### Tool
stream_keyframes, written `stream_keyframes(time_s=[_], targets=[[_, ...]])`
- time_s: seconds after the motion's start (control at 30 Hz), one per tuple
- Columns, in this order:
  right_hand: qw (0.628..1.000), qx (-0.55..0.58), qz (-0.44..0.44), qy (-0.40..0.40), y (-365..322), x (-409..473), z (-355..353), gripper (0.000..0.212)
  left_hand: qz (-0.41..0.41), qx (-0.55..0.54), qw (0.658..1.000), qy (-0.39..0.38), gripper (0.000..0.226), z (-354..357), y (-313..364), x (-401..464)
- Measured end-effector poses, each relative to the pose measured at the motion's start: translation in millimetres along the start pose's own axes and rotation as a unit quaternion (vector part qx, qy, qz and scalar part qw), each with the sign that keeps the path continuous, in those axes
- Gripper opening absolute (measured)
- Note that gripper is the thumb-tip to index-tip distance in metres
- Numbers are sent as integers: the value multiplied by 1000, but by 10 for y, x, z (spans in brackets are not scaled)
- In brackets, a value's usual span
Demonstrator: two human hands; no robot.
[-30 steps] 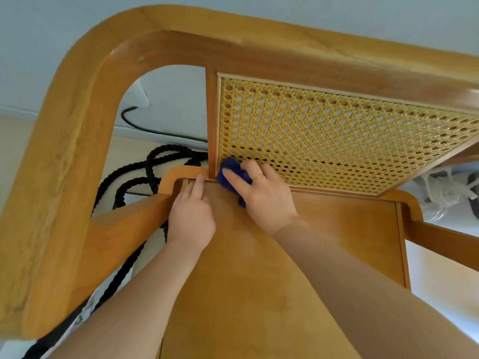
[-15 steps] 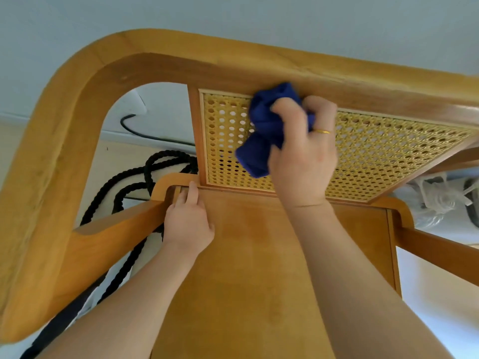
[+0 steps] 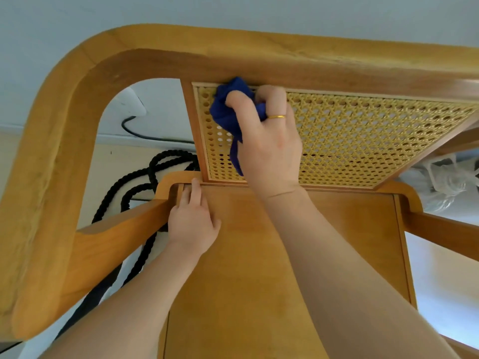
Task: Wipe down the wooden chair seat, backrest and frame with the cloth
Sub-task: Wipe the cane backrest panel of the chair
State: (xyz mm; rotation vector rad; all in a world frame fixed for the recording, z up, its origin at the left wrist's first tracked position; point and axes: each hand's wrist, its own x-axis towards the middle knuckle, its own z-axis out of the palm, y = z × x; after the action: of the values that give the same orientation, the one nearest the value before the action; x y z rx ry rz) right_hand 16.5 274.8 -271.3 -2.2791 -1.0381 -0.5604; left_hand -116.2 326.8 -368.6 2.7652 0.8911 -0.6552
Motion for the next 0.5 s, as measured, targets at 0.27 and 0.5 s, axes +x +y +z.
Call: stream_keyframes(time_s=[0.27, 0.5], targets=[[987, -41, 148, -37, 936, -247, -651, 52, -19, -38, 999, -6, 80, 59, 437, -166], [996, 1, 82, 26, 620, -369, -162, 51, 119, 63, 991, 15, 94, -11, 730, -19]])
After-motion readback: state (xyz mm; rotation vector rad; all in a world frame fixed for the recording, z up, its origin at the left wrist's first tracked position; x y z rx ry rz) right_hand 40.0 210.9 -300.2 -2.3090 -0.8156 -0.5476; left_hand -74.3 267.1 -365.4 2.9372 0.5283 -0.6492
